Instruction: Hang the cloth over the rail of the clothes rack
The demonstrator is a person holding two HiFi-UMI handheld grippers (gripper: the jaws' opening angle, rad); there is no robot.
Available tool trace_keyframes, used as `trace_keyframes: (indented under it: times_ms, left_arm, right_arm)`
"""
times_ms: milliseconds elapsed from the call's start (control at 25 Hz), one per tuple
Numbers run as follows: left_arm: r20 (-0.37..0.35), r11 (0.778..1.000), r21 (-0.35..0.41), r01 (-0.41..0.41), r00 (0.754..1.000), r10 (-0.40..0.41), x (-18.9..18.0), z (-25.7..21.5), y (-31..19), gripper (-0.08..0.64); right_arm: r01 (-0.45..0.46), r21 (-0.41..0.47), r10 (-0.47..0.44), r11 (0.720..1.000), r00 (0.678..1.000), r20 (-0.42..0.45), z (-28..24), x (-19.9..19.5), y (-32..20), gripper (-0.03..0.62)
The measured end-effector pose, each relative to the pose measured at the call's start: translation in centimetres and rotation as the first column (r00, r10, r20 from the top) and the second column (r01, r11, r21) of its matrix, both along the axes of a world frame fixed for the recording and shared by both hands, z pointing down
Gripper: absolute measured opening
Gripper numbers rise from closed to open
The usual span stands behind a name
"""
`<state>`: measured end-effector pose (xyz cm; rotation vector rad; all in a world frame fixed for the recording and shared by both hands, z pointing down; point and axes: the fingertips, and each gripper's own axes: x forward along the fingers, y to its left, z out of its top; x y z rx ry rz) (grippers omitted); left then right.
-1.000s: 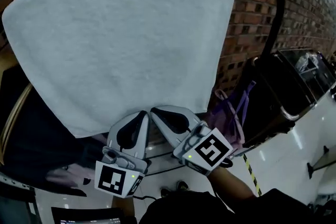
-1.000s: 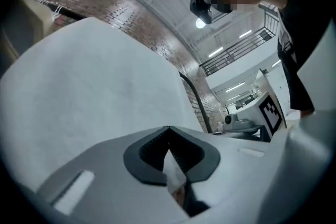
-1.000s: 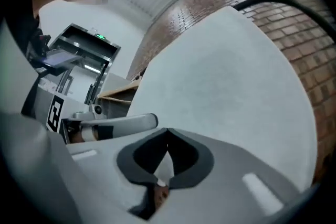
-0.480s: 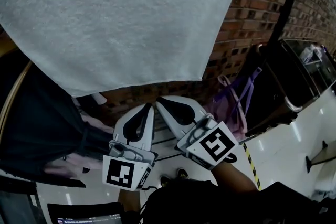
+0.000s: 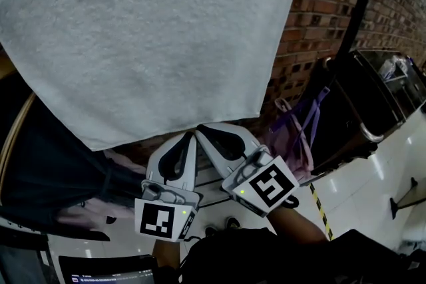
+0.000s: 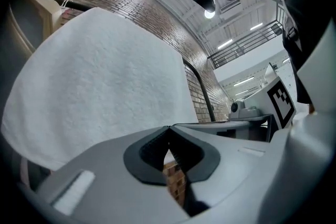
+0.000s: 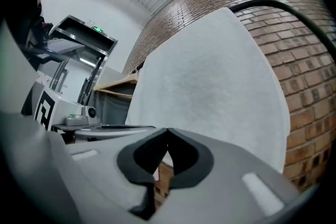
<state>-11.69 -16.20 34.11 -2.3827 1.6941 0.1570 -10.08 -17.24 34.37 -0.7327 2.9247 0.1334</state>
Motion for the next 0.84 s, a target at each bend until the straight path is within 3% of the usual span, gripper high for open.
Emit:
trace_keyframes:
  times_ms: [840]
  left_arm:
    - [0.002,1.000,-0.014,0.004,1.000,-0.004,0.5,-1.5,-1.1,0.008]
  right_arm:
    - [-0.039,-0.004,0.039,0.999,0.999,0.006,-1.5,0.6,-1.1,0.003]
